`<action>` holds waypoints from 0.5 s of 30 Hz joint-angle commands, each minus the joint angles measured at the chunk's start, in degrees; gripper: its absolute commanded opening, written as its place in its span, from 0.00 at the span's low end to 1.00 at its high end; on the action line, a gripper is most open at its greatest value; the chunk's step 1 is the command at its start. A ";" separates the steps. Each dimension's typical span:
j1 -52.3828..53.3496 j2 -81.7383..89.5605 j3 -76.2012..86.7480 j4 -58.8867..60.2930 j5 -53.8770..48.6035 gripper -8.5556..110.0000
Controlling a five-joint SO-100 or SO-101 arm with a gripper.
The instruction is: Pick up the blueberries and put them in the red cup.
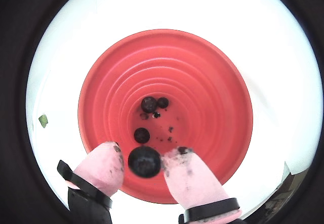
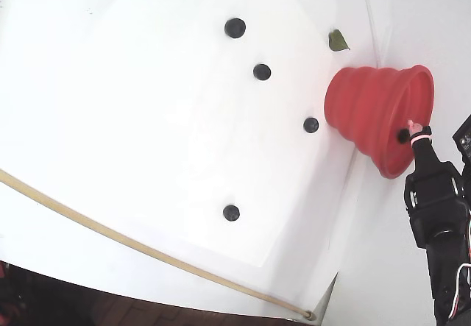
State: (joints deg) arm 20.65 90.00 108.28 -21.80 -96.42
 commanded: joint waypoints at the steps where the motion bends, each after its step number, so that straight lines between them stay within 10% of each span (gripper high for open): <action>1: 1.58 2.90 -4.92 -1.05 -0.53 0.23; 15: -1.23 10.11 -0.09 1.14 -1.76 0.22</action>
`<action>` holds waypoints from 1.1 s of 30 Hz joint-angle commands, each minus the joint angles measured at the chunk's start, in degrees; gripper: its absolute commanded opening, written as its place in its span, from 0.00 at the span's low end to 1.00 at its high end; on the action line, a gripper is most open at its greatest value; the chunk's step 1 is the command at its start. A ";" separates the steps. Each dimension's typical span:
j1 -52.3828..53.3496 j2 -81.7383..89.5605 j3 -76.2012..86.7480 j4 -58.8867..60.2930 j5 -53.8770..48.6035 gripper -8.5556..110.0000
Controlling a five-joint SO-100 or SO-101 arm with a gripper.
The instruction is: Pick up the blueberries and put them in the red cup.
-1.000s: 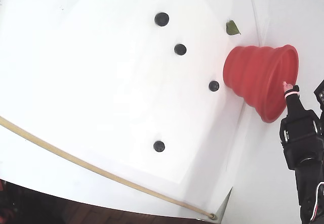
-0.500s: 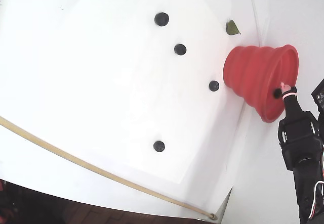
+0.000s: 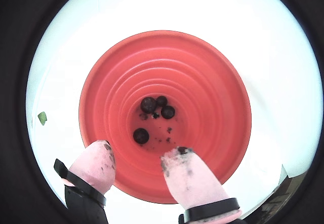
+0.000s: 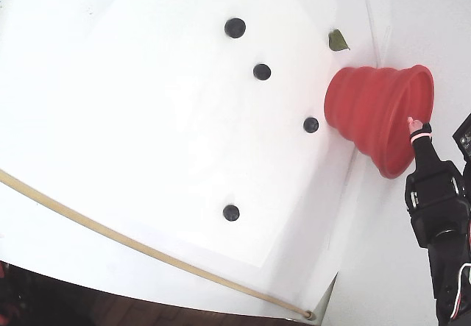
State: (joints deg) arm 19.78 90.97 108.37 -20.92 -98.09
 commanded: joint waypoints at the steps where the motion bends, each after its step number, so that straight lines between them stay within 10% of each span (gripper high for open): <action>1: -0.62 9.93 0.26 0.70 0.00 0.22; 33: -9.14 18.46 11.78 7.91 0.62 0.22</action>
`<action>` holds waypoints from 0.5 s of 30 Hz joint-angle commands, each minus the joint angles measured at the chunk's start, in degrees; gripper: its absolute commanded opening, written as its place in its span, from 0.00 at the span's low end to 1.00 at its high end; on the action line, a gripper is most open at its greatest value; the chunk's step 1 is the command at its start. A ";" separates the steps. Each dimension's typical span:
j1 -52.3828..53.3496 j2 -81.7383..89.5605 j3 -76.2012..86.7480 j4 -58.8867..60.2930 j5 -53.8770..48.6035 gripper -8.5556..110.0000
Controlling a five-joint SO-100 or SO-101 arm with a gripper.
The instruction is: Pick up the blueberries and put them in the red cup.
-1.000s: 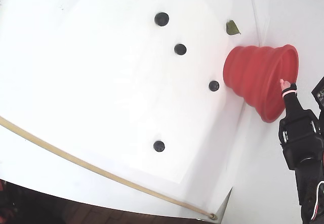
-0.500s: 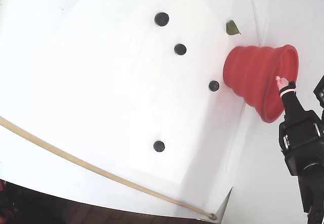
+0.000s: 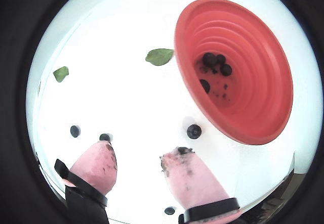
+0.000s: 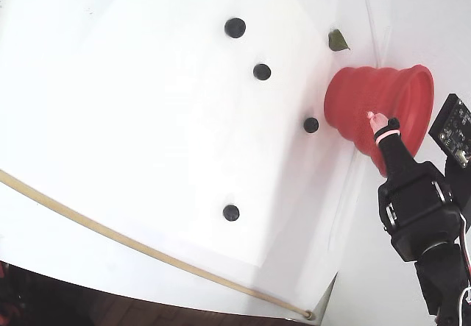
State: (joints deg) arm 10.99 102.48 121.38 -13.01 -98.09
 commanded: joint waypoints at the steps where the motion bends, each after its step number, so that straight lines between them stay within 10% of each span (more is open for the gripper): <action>1: -0.62 6.77 -0.97 0.00 0.62 0.22; 15: -3.78 1.85 0.97 -0.70 -0.18 0.22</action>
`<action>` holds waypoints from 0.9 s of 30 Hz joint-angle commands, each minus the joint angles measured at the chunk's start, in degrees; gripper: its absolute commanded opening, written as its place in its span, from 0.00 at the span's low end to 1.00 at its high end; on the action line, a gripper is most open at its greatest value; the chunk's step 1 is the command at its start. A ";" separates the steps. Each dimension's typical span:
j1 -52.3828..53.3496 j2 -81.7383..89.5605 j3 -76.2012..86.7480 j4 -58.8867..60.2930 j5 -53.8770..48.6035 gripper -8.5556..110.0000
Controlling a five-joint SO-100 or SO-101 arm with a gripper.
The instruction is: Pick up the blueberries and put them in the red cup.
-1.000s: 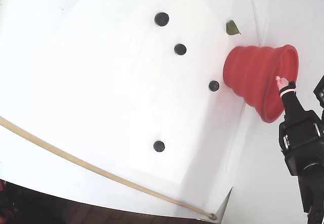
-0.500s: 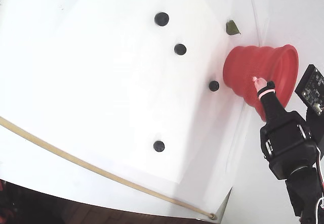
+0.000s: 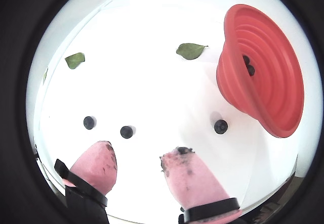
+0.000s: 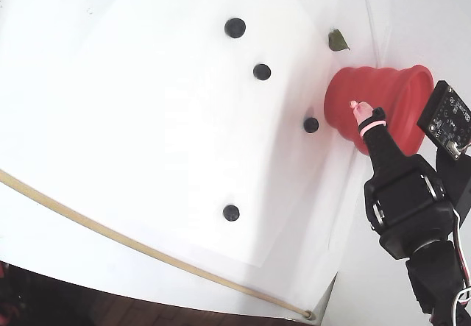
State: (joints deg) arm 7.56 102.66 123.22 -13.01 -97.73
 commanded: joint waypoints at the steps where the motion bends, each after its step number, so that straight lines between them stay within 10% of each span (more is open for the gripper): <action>1: -0.62 1.41 -0.70 -0.97 -0.70 0.22; 27: -3.43 -11.60 -0.18 -8.26 -2.90 0.22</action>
State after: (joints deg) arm 4.31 90.70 125.60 -19.78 -100.28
